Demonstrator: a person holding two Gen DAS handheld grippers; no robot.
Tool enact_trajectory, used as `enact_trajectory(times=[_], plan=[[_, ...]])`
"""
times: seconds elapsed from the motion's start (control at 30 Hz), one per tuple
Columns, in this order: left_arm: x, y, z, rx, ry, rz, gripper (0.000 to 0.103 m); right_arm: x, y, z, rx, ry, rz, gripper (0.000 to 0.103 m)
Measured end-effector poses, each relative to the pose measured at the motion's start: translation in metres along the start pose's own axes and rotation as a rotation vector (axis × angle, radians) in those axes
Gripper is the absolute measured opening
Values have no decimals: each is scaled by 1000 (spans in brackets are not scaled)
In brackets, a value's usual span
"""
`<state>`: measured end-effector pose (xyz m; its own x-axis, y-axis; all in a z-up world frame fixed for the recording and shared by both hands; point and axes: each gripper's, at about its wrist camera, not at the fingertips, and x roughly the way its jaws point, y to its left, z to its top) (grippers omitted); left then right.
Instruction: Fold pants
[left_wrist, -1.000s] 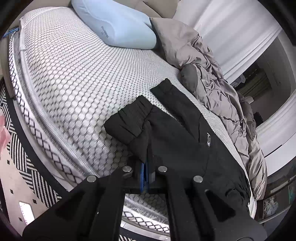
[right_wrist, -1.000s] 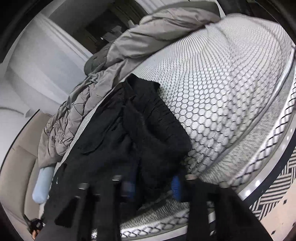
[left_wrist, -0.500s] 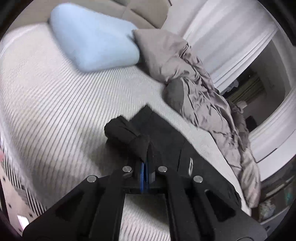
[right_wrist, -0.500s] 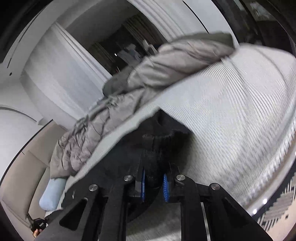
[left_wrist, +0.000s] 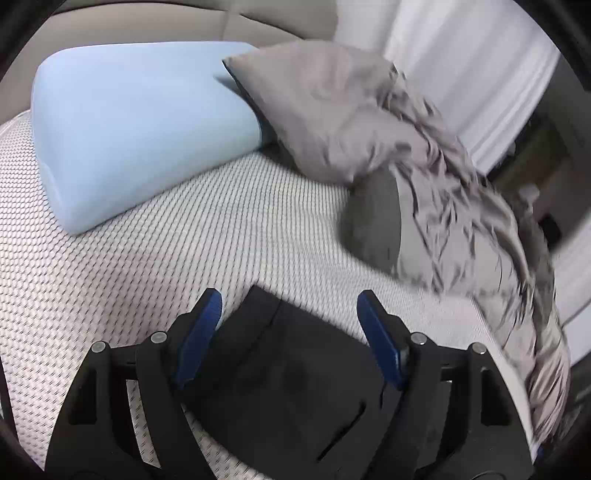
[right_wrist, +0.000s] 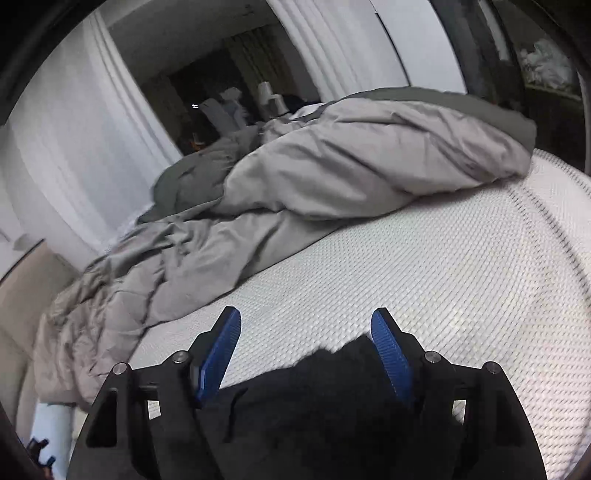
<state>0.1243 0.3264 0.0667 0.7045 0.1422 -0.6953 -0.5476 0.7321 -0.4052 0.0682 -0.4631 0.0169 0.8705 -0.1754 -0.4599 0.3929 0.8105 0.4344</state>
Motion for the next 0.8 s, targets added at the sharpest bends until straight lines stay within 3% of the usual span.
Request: enact_trajectory(times=[0.13,0.3,0.43,0.5,0.63,0.7,0.8], plan=[[-11,2,-41,42,49,-38,73,-6,-2,-31,-34,38,19,82],[-28,-6,-100,20,74,-84,73,-15,-2,-59,3,109,80,82],[-25,-50,-133,118,136,-109,73,-29,11,-73,-21,144,104,82],[-24,-73,-151,122,182,-178,73,-32,22,-84,-31,188,148,82],[-28,-122,-190,242,174,-221,73,-23,72,-98,-273,267,180,82],[-25,-144,-209,331,167,-224,74,-6,106,-104,-427,316,190,82],[-24,-159,-227,382,163,-252,74,29,151,-121,-616,412,222,82]])
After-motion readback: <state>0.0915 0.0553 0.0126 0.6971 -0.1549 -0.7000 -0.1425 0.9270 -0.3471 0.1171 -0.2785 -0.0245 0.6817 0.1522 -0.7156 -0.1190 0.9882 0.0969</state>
